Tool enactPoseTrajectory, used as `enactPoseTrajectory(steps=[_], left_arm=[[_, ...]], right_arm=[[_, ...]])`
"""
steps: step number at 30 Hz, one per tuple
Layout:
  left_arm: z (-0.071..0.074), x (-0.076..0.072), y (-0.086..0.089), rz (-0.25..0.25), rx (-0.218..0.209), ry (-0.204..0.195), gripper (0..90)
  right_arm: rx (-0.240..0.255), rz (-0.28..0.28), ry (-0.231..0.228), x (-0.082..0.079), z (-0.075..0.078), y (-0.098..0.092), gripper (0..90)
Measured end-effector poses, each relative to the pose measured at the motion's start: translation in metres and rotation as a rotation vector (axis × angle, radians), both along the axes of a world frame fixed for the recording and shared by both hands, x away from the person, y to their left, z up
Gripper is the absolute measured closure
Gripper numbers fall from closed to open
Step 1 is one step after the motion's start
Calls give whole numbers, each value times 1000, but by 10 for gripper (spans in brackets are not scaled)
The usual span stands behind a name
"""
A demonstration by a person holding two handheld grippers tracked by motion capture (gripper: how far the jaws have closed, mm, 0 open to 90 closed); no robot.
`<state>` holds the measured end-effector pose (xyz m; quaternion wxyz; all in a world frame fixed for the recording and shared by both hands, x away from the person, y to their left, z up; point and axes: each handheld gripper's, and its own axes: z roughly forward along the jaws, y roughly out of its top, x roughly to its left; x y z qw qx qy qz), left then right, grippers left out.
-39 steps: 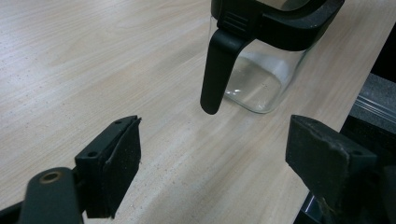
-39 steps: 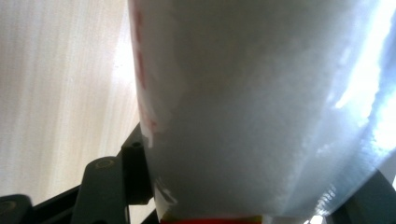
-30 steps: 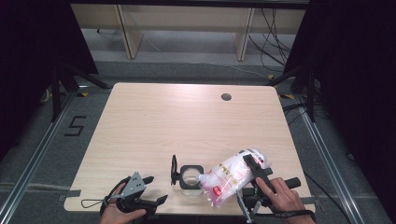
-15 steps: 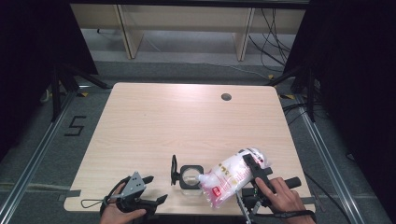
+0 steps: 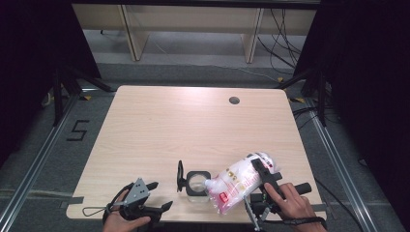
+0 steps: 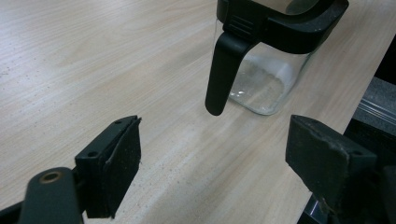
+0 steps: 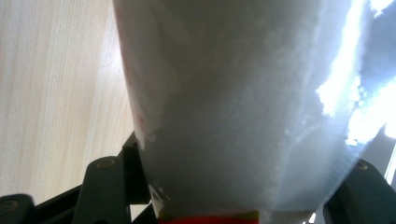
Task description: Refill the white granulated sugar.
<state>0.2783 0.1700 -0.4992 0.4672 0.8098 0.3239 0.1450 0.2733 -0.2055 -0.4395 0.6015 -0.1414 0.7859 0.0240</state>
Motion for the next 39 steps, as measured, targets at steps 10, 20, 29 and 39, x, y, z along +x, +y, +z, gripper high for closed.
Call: enactPoseTrajectory(steps=[10,20,29,39], left_arm=[[0,0,0,-8,1,-2,178],[1,0,0,-5,1,-3,178],[2,0,1,3,12,-8,180],[2,0,1,9,-18,1,170]], right_arm=[[-30,3,8,1,2,1,400],[20,-26,15,0,-1,-1,400],[14,-30,7,-2,0,0,400],[9,4,-6,0,2,0,400]])
